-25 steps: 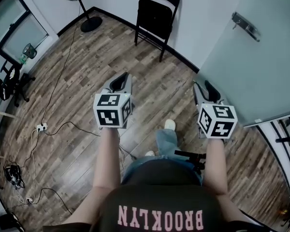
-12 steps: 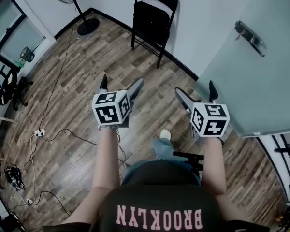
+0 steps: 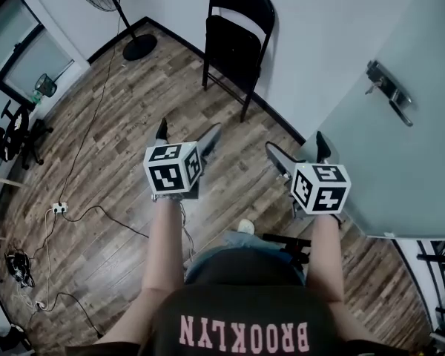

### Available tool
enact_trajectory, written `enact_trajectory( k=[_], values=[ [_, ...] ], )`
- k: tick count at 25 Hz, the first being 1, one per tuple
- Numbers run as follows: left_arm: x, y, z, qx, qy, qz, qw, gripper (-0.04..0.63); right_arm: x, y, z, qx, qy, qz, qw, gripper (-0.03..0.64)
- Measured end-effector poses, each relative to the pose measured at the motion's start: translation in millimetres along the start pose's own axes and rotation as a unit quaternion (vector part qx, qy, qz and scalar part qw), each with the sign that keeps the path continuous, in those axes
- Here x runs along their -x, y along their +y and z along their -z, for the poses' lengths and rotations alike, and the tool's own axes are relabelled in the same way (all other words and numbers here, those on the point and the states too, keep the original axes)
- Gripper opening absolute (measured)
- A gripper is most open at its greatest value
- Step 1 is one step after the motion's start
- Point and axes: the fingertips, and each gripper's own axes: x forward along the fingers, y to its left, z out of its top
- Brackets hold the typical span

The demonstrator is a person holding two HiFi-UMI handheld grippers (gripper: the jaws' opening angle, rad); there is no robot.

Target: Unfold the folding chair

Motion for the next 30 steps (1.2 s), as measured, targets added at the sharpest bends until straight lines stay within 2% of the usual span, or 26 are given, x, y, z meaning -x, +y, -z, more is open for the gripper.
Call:
enact_trajectory(
  k=[6, 13, 19, 30],
  values=[
    [-33, -9, -15, 0.038, -0.021, -0.021, 0.9988, 0.569, -21, -32, -13, 0.003, -0.011, -0.005, 1.0, 0.547],
    [-49, -15, -8, 0.033, -0.01, -0.028, 0.999, 0.568, -27, -59, -5, -0.009, -0.003, 0.002, 1.0, 0.546],
    [-65, -15, -7, 0.03, -0.001, -0.017, 0.9994, 0.568, -36, -68, -2, -0.017, 0.003, 0.018, 1.0, 0.546],
    [-129, 19, -26, 0.025, 0.018, -0.005, 0.9995, 0.568, -107, -76, -28, -0.005, 0.019, 0.019, 1.0, 0.546]
  ],
)
